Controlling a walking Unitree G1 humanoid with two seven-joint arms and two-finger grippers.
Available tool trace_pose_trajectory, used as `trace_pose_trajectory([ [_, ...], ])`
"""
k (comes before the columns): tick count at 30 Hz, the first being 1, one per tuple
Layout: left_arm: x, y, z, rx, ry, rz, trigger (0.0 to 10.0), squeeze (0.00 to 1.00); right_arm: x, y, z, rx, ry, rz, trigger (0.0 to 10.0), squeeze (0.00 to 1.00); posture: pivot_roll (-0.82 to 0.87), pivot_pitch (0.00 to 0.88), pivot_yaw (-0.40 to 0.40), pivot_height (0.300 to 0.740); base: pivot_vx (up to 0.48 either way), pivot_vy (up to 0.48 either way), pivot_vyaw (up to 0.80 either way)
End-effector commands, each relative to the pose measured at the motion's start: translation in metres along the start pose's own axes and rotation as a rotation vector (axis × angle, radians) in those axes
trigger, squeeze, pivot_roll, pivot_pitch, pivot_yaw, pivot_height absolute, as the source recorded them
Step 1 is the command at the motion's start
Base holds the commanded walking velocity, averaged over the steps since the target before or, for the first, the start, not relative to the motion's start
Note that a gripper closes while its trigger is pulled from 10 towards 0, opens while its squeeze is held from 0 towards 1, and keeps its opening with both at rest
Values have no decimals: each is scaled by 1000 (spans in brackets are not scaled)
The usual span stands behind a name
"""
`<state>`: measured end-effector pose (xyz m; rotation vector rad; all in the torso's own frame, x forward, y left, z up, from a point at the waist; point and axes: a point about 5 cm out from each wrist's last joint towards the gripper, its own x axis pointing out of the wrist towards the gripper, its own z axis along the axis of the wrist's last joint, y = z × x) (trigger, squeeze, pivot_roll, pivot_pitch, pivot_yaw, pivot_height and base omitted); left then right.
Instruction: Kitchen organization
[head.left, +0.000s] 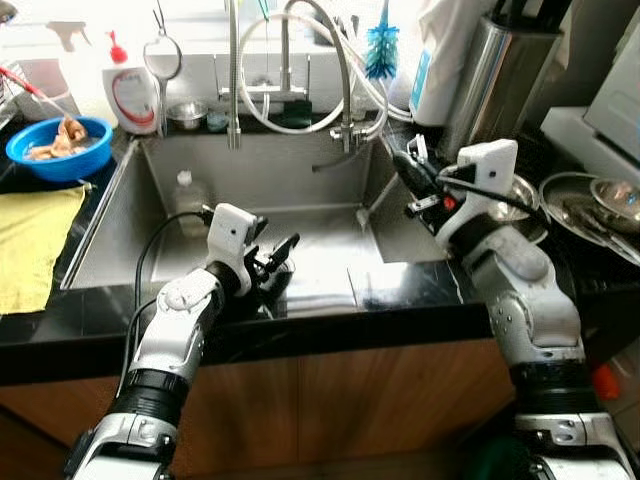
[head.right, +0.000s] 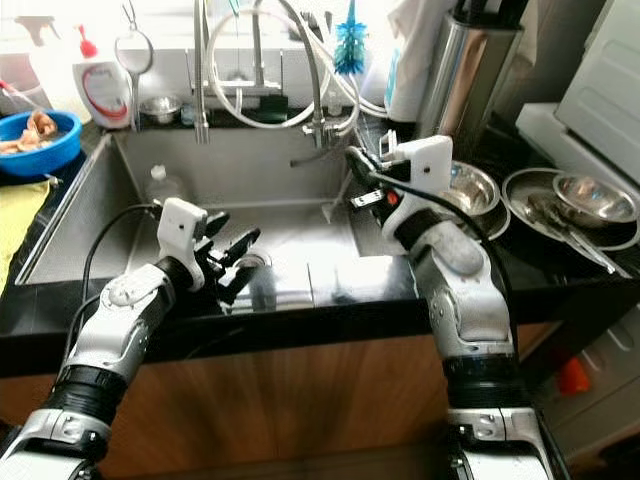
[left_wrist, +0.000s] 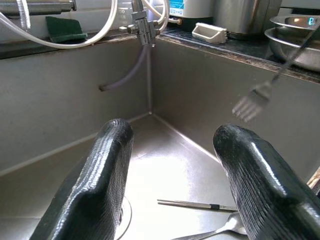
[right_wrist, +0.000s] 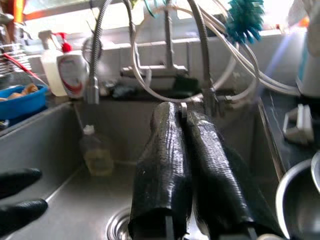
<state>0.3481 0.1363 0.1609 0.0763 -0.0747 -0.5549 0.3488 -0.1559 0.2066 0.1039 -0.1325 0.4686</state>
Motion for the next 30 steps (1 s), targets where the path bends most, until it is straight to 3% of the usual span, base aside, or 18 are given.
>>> trace_pose_trajectory([
  [1, -1, -1, 3, 10, -14, -2, 10000, 0, -1, -2, 1, 24, -20, -7, 10000, 0, 47, 0, -63, 740, 0, 0, 0],
  [9, 0, -2, 3, 12, -11, -11, 10000, 0, -1, -10, -12, 97, -16, -67, 10000, 0, 55, 0, -60, 740, 0, 0, 0],
  [24, 0, -6, 3, 9, -11, -28, 10000, 0, 5, -24, -20, 120, -18, -166, 10000, 0, 57, 0, -56, 740, 0, 0, 0],
  [26, 0, -7, 3, 8, -12, -32, 10000, 0, 16, -27, -23, 109, 44, -150, 10000, 0, 66, 0, -63, 740, 0, 0, 0],
  [30, 0, -7, 4, 9, -13, -30, 10000, 0, 19, -27, -28, 106, 76, -137, 10000, 0, 70, 0, -68, 740, 0, 0, 0],
])
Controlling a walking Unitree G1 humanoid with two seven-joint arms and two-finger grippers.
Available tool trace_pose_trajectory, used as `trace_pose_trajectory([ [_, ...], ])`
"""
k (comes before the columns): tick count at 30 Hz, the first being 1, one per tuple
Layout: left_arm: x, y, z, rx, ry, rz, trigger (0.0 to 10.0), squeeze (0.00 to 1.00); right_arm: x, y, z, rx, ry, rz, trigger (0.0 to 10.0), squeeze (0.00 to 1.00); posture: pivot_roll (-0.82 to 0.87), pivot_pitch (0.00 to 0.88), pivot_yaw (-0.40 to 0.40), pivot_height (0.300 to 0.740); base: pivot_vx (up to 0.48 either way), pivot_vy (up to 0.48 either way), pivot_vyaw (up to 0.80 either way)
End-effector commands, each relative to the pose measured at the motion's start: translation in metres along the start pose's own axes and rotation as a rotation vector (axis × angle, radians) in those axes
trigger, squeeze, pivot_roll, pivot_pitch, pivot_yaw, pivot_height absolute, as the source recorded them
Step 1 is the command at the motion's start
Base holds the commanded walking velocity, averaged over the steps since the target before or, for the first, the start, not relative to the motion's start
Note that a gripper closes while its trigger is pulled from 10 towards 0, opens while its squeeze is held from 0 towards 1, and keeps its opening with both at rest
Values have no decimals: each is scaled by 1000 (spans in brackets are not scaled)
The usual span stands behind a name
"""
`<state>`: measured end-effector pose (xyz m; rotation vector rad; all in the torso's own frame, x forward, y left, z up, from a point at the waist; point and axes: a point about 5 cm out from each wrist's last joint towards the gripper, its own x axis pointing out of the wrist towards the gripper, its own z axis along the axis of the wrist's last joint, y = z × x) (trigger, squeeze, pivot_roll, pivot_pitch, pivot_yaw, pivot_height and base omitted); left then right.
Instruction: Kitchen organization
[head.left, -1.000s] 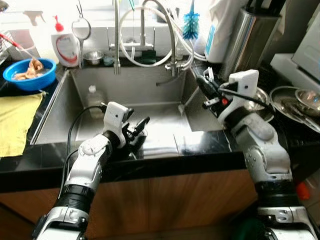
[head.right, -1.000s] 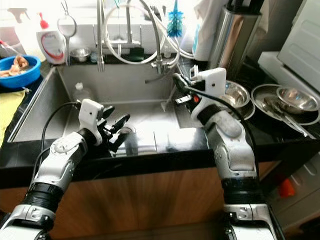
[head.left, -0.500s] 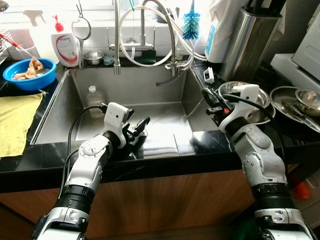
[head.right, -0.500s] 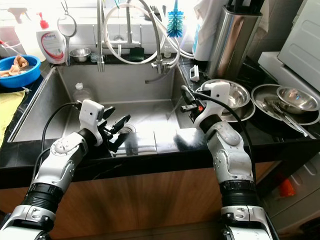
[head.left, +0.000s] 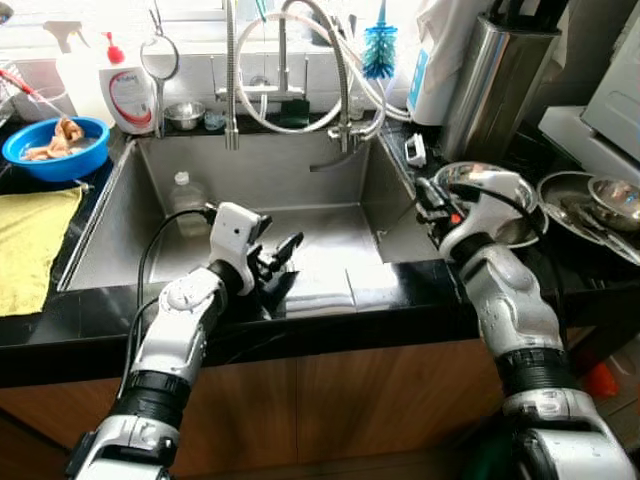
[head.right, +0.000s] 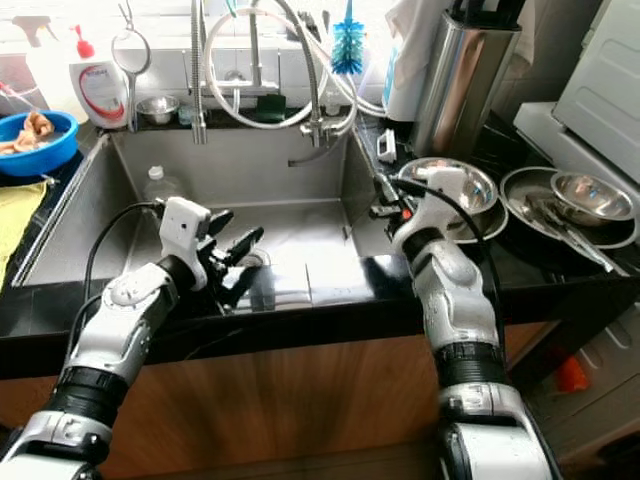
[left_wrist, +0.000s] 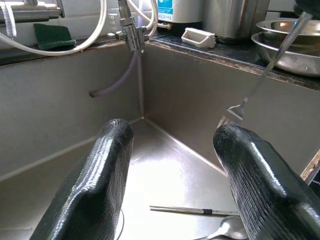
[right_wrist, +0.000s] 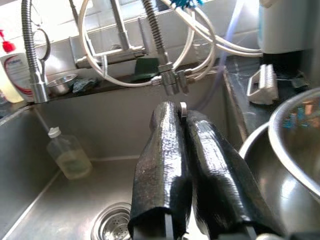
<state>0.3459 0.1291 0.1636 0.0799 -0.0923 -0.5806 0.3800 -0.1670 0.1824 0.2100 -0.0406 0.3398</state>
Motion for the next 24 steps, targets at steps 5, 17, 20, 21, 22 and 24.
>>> trace_pose_trajectory([
  [5, -3, 0, -1, 0, 8, -2, 10000, 0, 1, -4, -9, -15, 71, 7, 10000, 0, 69, 0, -69, 740, 0, 0, 0],
  [17, -3, 0, 0, -4, 8, 2, 10000, 0, 3, -3, -10, -52, 95, 61, 10000, 220, 65, 0, -71, 740, 0, 0, 0],
  [20, -3, 0, 0, -5, 8, 5, 10000, 0, 3, -1, -8, -61, 88, 76, 10000, 1000, 64, 0, -71, 740, 0, 0, 0],
  [21, -3, 0, 0, -5, 8, 5, 10000, 0, 4, -1, -7, -63, 84, 81, 10000, 1000, 64, 0, -71, 740, 0, 0, 0],
  [22, -3, 0, 0, -5, 8, 6, 10000, 0, 4, -1, -6, -68, 82, 81, 10000, 1000, 64, 0, -71, 740, 0, 0, 0],
  [24, -3, 0, 0, -5, 9, 6, 10000, 0, 4, -1, -6, -71, 82, 78, 10000, 1000, 63, 0, -72, 740, 0, 0, 0],
])
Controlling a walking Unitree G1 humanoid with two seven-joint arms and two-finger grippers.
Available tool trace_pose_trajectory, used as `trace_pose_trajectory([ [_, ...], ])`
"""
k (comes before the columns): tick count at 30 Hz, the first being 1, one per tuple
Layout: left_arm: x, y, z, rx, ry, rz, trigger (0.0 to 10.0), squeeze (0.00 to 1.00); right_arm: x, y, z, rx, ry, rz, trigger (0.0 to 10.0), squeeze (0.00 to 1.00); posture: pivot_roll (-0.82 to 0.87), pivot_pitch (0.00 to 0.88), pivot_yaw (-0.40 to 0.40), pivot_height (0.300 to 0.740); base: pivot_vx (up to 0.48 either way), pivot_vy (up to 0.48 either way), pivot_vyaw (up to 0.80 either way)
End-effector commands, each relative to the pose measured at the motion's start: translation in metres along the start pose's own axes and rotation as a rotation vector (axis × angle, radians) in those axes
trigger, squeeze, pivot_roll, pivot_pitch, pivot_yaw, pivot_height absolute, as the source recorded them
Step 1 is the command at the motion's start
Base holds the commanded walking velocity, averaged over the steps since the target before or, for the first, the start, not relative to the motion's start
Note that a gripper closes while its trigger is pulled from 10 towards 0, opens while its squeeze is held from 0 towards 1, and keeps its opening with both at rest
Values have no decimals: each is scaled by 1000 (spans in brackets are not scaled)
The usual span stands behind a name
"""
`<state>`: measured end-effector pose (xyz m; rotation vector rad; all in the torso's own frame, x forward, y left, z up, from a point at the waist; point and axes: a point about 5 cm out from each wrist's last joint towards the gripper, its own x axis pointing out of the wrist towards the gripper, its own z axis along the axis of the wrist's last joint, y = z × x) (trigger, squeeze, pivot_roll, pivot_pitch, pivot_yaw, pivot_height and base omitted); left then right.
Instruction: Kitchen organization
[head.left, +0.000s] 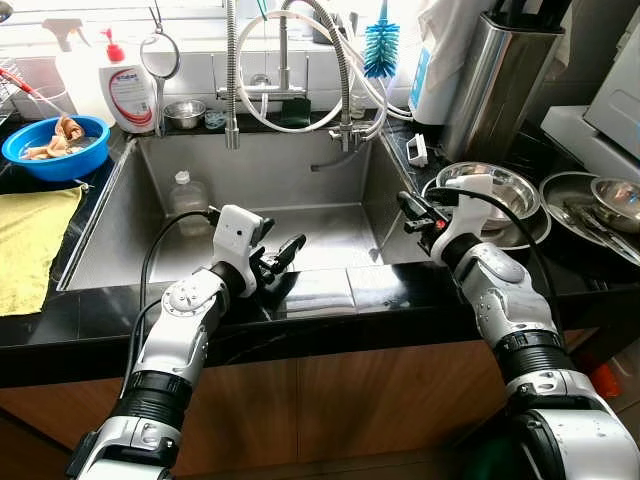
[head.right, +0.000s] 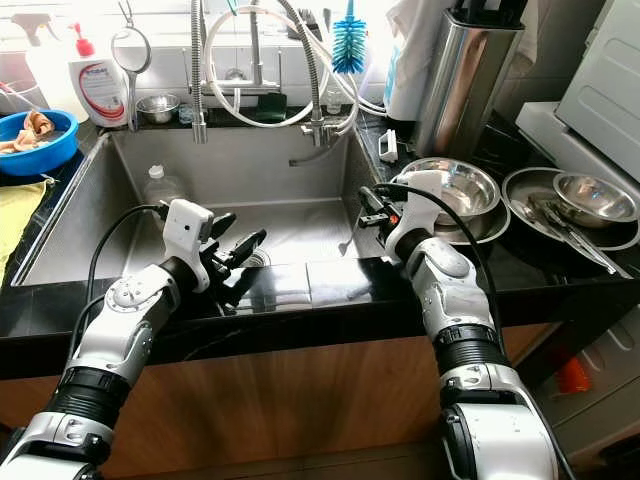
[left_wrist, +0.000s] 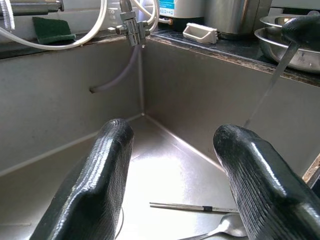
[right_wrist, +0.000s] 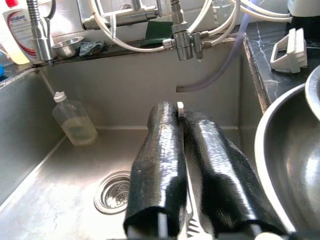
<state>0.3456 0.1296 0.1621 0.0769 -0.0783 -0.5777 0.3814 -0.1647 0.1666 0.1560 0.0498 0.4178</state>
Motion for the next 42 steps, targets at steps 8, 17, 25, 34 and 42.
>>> trace_pose_trajectory([
  [8, -2, 0, 1, -1, -3, 4, 10000, 0, 2, 1, 13, -49, -35, 4, 10000, 0, 61, 0, -74, 740, 0, 0, 0],
  [17, -2, 0, 0, -3, -2, 6, 10000, 0, 4, 6, 20, -79, -60, 16, 10000, 0, 60, 0, -74, 740, 0, 0, 0],
  [25, -2, 0, 0, 4, -22, 56, 10000, 0, -5, 26, 56, -309, -253, -83, 10000, 0, 50, 0, -71, 740, 0, 0, 0],
  [34, 4, 3, 11, -2, -131, 161, 10000, 0, -53, 58, 58, -319, -459, -237, 10000, 0, 22, 0, -60, 740, 0, 0, 0],
  [42, 1, -1, 16, -1, -223, 244, 10000, 0, -87, 56, 29, -367, -447, -446, 10000, 0, 27, 0, -65, 740, 0, 0, 0],
])
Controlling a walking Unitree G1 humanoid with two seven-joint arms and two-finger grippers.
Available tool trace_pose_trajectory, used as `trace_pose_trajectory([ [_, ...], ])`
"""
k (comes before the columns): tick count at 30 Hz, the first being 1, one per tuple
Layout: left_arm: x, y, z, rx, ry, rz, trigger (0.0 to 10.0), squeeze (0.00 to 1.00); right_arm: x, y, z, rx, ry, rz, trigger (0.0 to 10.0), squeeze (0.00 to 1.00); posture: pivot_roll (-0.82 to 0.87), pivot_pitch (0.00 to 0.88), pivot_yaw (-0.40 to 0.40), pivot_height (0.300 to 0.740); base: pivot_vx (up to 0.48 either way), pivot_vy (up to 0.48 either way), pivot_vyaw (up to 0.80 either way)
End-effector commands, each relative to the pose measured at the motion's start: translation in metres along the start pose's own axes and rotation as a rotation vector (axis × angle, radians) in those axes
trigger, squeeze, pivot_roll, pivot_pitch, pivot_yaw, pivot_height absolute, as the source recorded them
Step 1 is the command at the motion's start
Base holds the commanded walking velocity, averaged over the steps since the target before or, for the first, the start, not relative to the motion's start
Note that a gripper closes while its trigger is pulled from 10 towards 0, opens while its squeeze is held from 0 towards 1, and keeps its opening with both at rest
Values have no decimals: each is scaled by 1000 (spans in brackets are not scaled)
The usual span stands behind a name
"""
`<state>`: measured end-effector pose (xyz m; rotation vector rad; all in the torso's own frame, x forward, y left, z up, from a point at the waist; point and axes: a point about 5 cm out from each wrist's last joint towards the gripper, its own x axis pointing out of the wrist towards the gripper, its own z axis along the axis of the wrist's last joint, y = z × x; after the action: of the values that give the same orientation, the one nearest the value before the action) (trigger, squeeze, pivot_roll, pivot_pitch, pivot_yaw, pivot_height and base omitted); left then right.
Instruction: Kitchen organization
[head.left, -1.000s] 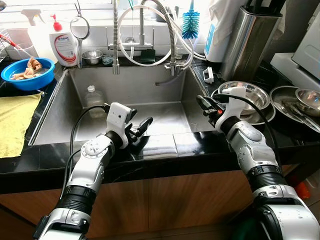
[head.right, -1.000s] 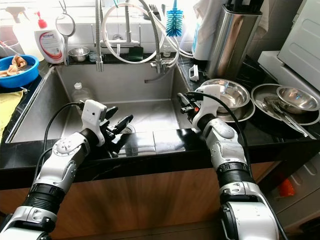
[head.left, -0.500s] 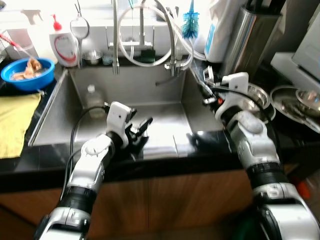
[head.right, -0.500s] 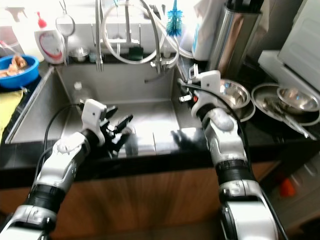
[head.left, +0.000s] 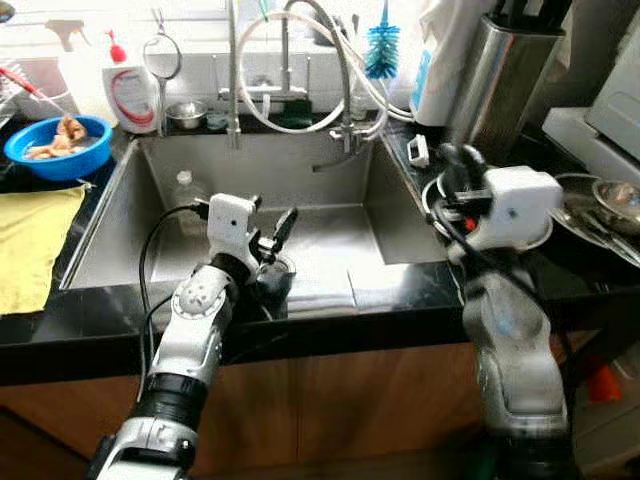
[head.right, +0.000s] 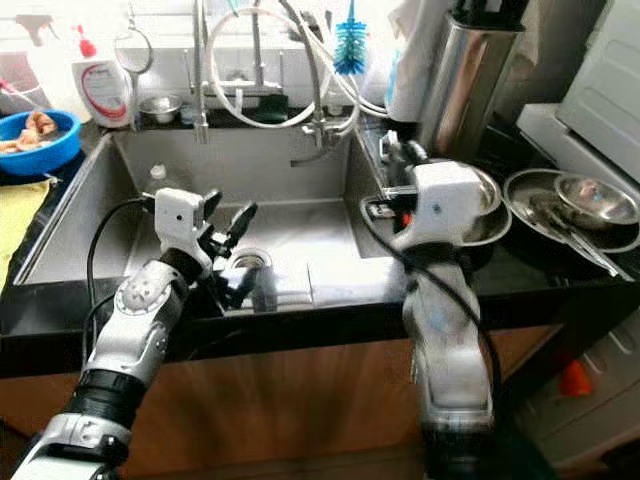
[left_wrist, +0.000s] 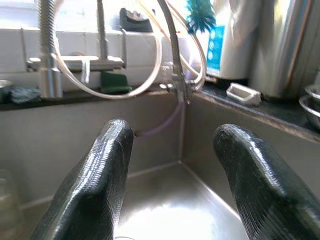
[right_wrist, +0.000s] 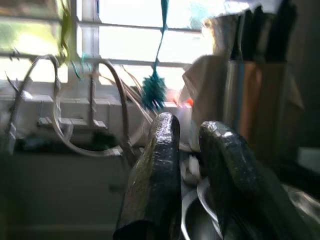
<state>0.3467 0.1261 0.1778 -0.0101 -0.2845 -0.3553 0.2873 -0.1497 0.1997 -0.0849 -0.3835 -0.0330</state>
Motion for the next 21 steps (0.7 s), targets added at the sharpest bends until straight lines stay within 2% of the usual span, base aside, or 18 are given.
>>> trace_pose_trajectory([
  [1, -3, -1, 1, 17, -18, 14, 10000, 0, -7, -6, 3, -56, -33, -28, 10000, 0, 26, 0, -64, 740, 0, 0, 0],
  [5, -3, -6, 3, 41, -51, 2, 10000, 0, -22, -13, -4, -63, 8, -81, 10000, 0, 29, 0, -61, 740, 0, 0, 0],
  [7, -3, -5, 4, 34, -59, 9, 10000, 0, -30, -16, -5, -97, 17, -103, 10000, 0, 20, 0, -49, 740, 0, 0, 0],
  [10, -3, -3, 4, 36, -60, 11, 10000, 0, -34, -17, -6, -99, 27, -122, 10000, 0, 19, 0, -38, 740, 0, 0, 0],
  [11, -3, -3, 4, 39, -62, 10, 10000, 0, -40, -18, -8, -102, 40, -148, 10000, 0, 20, 0, -31, 740, 0, 0, 0],
  [14, -5, 0, 4, 42, -67, 14, 10000, 0, -52, -16, -13, -122, 70, -176, 10000, 0, 19, 0, -22, 740, 0, 0, 0],
  [18, -11, 5, 1, 46, -62, 24, 10000, 0, -65, -10, -18, -86, 100, -208, 10000, 0, 9, 0, 9, 740, 0, 0, 0],
  [21, -11, 7, 0, 53, -55, 28, 10000, 0, -68, -5, -20, -69, 108, -212, 10000, 0, 8, 0, 19, 740, 0, 0, 0],
])
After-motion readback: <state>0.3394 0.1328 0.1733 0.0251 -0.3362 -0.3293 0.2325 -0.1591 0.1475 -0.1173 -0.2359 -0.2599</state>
